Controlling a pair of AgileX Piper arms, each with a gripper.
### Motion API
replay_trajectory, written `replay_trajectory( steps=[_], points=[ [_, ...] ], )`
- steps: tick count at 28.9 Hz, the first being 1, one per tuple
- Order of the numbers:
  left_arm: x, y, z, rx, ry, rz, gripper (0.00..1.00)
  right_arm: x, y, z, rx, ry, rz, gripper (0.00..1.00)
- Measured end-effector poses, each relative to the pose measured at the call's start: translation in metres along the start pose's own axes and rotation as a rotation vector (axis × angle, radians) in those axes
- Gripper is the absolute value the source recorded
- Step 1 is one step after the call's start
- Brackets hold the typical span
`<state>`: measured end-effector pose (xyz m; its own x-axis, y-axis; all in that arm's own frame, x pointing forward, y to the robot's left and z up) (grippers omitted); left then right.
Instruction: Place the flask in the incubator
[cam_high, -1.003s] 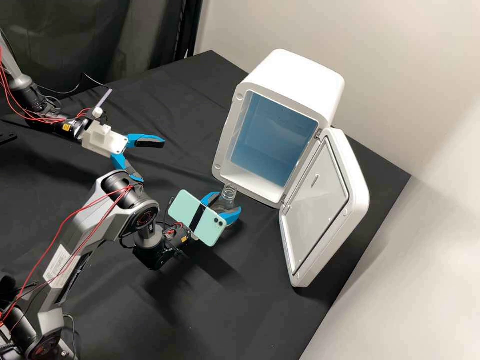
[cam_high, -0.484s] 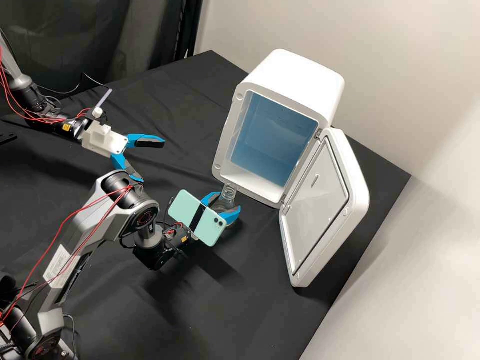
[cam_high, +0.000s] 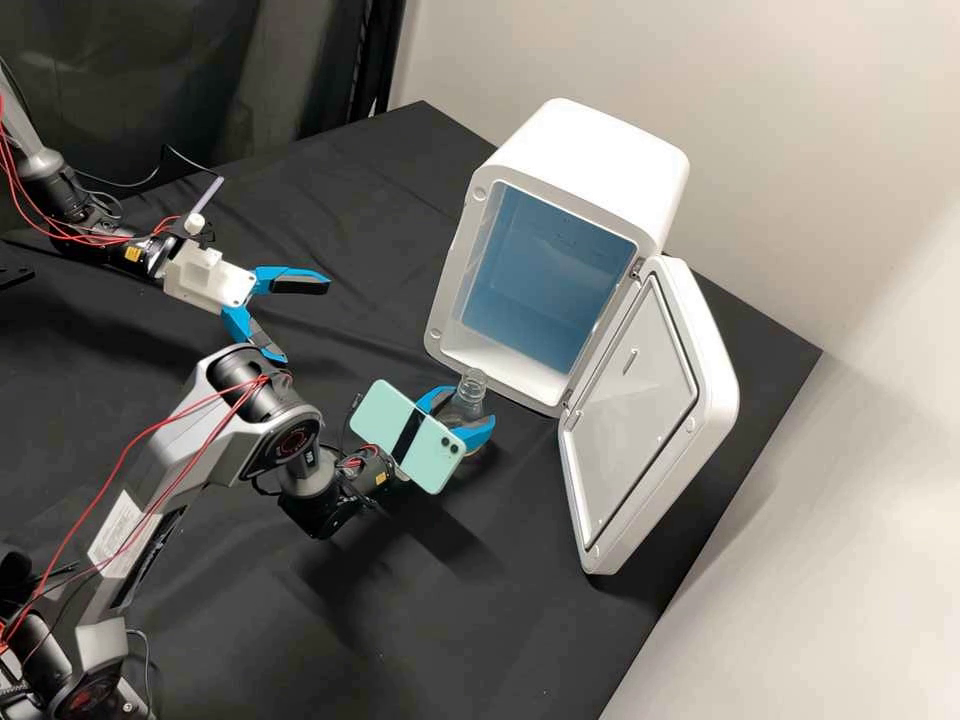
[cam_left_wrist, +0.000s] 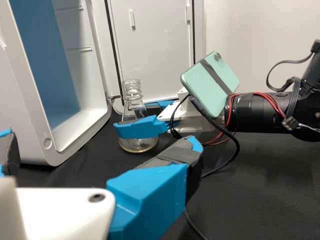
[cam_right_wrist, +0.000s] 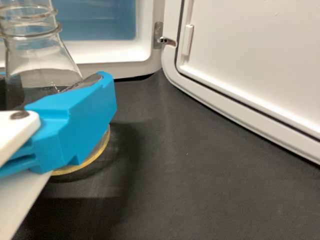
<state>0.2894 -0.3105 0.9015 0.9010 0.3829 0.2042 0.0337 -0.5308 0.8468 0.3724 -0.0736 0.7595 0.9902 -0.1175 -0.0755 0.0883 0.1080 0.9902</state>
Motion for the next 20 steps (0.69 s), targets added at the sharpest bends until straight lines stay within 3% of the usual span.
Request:
replay_trajectory(
  steps=[7, 14, 20],
  points=[
    [0.0, 0.0, 0.0, 0.0, 0.0, 0.0, 1.0, 0.008, 0.009, -0.005, -0.004, -0.001, 0.005, 0.0],
    [0.0, 0.0, 0.0, 0.0, 0.0, 0.0, 1.0, 0.015, 0.025, -0.017, -0.001, 0.029, 0.045, 0.0],
    [0.0, 0.0, 0.0, 0.0, 0.0, 0.0, 1.0, 0.027, 0.034, -0.022, -0.003, 0.02, 0.045, 0.0]
  ],
)
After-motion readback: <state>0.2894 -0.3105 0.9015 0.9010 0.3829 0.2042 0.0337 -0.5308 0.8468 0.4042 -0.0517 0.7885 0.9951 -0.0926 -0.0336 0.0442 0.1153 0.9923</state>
